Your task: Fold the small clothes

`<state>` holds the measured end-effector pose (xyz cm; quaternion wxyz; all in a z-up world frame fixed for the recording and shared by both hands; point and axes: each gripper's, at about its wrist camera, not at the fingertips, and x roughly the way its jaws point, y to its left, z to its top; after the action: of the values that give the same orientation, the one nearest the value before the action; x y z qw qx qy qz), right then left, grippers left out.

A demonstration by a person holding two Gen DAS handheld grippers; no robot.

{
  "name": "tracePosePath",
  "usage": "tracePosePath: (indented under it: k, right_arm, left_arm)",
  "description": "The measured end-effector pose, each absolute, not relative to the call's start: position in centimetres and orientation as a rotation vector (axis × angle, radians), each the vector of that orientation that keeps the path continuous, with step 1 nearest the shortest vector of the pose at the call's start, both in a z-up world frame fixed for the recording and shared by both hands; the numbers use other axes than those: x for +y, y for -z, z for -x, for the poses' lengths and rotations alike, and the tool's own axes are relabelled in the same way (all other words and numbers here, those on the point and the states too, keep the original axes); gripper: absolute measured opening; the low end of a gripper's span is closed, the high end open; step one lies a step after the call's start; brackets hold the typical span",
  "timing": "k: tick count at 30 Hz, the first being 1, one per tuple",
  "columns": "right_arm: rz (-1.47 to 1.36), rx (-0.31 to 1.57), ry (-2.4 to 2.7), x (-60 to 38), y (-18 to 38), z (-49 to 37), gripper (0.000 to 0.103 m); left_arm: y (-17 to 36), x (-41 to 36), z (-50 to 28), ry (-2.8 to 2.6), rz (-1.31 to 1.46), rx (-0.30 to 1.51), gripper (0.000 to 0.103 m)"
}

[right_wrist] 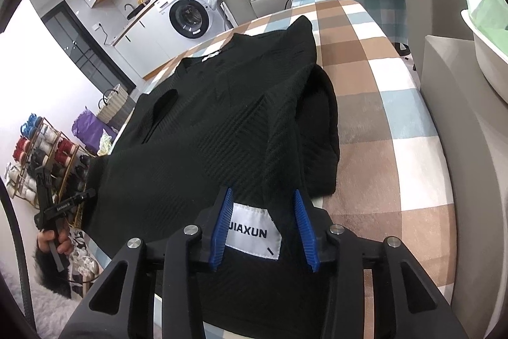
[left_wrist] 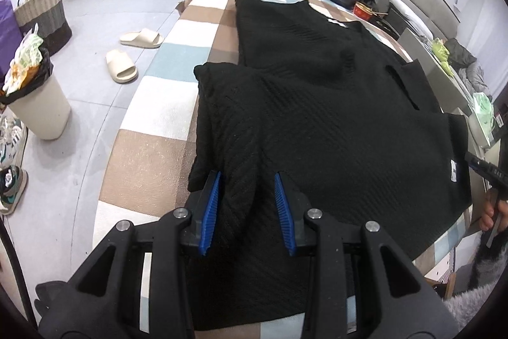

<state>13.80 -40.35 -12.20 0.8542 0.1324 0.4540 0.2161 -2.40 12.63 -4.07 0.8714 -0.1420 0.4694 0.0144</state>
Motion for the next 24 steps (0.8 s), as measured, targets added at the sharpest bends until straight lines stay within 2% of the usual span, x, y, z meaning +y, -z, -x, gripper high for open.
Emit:
tracePosePath:
  k: [5, 6, 7, 8, 9, 13, 19, 24]
  right_arm:
    - [-0.251, 0.973, -0.441, -40.4, 12.9, -14.3, 0.041]
    - [-0.232, 0.972, -0.439, -40.2, 13.0, -14.3, 0.038]
    - [-0.213, 0.973, -0.437, -40.1, 13.1, -14.3, 0.032]
    - [-0.172, 0.972, -0.433, -39.7, 13.0, -14.2, 0.017]
    - [-0.138, 0.961, -0.445, -39.3, 12.8, -13.9, 0.01]
    - [-0.113, 0.873, -0.5, -39.1, 11.0, -12.7, 0.006]
    - [-0.305, 0.662, -0.545, -40.9, 7.5, -12.6, 0.005]
    - [-0.368, 0.564, -0.481, -41.1, 5.5, -14.9, 0.001]
  left_arm:
    - [4.6, 12.8, 1.6, -0.038, 0.312, 0.973, 0.03]
    - [4.6, 12.8, 1.5, -0.04, 0.311, 0.967, 0.027]
    - [4.6, 12.8, 1.2, -0.043, 0.308, 0.961, 0.022]
    - [4.6, 12.8, 1.2, -0.044, 0.307, 0.955, 0.01]
    - [4.5, 12.9, 1.2, -0.032, 0.317, 0.949, 0.008]
    - [2.8, 13.1, 1.9, 0.004, 0.357, 0.862, 0.006]
    - [-0.8, 13.6, 1.1, 0.06, 0.405, 0.725, 0.006]
    - [-3.2, 14.8, -1.7, 0.059, 0.409, 0.634, 0.006]
